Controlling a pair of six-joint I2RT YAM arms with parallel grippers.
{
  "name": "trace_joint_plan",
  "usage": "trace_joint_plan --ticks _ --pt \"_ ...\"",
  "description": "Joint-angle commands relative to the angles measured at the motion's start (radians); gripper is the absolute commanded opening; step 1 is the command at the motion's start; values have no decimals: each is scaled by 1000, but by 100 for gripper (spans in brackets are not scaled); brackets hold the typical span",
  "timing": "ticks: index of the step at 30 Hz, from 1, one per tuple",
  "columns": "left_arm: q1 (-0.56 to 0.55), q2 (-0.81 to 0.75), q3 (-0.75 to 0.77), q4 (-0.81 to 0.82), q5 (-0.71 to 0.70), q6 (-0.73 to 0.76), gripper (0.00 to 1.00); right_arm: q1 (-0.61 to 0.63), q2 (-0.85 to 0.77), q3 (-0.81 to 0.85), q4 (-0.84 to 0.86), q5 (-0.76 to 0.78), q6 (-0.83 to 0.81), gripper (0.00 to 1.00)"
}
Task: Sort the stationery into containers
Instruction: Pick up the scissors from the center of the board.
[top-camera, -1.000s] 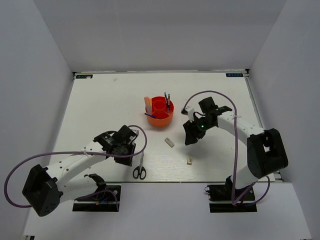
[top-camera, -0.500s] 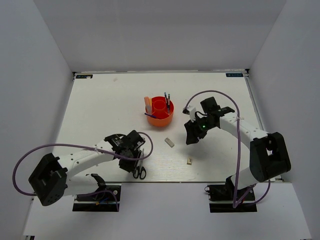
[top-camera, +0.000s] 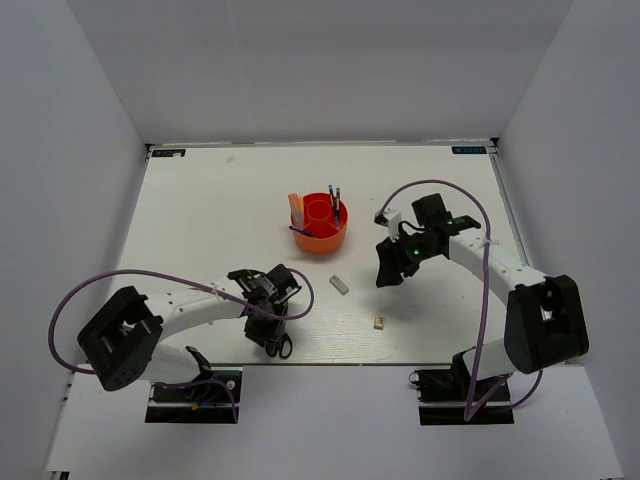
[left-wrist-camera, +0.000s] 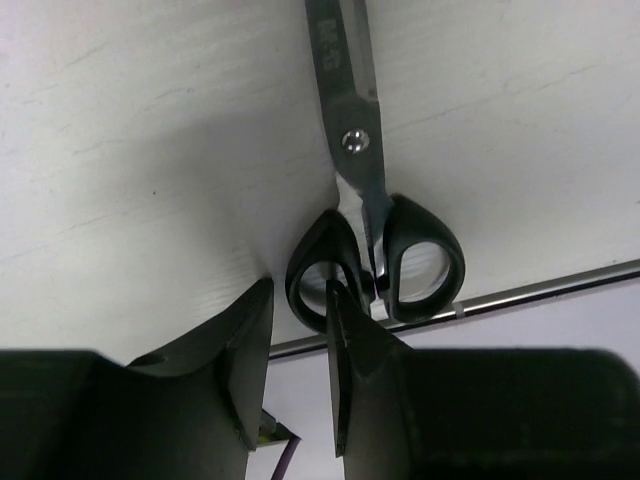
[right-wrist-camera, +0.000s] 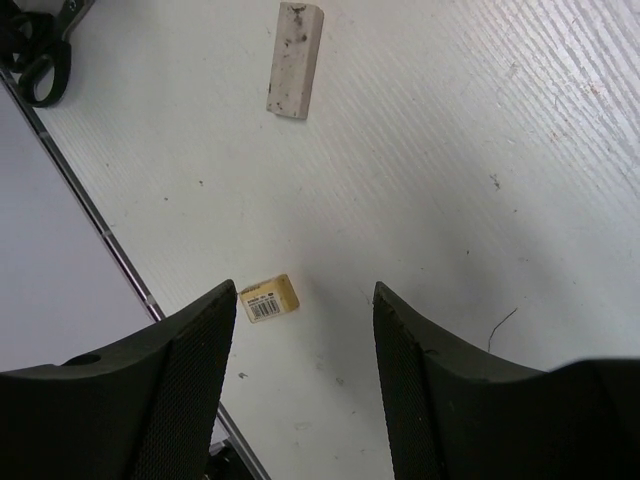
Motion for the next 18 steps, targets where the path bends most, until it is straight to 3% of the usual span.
trace_joint_plan --ticks 1,18 --pt "-6 -16 -29 75 -25 -26 38 -19 -31 -6 11 -49 -2 60" --pt "-17 -289 -336 310 -172 -144 34 -70 -36 -4 5 -93 1 60"
